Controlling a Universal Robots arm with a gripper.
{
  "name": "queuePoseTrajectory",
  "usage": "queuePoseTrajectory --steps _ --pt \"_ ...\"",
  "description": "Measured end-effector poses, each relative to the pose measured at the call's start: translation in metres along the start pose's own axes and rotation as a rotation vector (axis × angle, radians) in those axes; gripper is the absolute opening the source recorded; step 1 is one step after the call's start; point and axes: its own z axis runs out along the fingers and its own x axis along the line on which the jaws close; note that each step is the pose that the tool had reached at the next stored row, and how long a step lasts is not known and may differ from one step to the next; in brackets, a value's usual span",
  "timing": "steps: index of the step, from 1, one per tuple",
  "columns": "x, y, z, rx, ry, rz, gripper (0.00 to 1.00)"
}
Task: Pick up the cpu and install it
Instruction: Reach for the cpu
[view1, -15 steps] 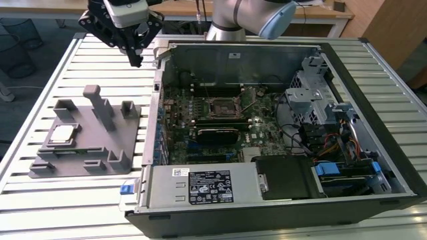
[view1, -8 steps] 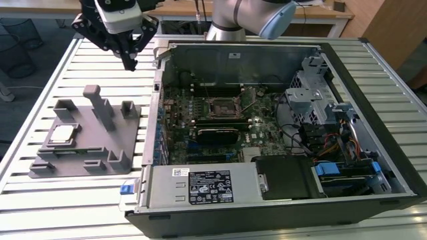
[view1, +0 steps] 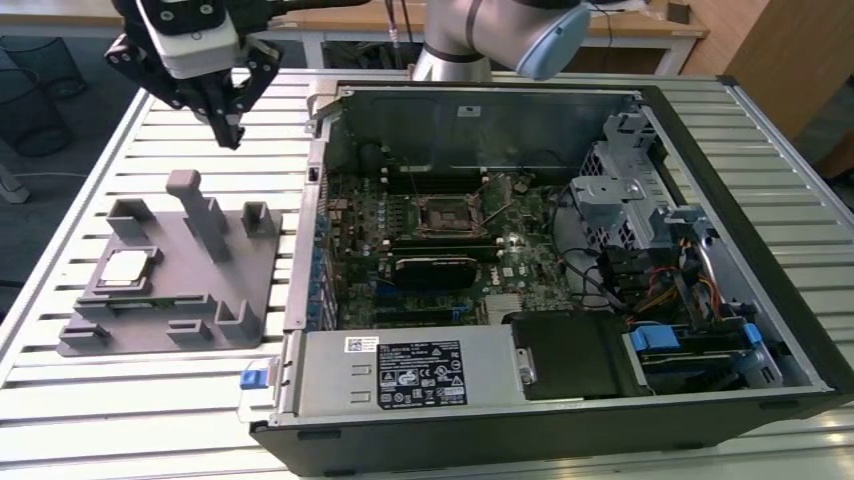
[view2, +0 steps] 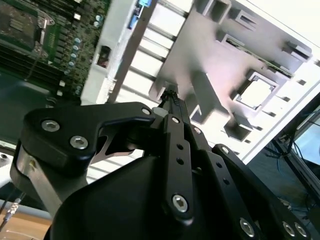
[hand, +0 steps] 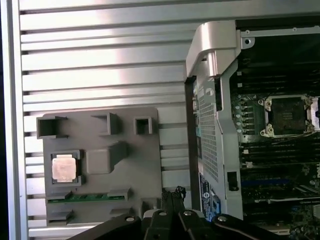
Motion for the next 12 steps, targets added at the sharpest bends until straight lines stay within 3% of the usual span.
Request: queuePoseTrajectory --steps 12 --pt "0.0538 -0.0075 0.0069 -0.0001 -0.0015 0.000 0.11"
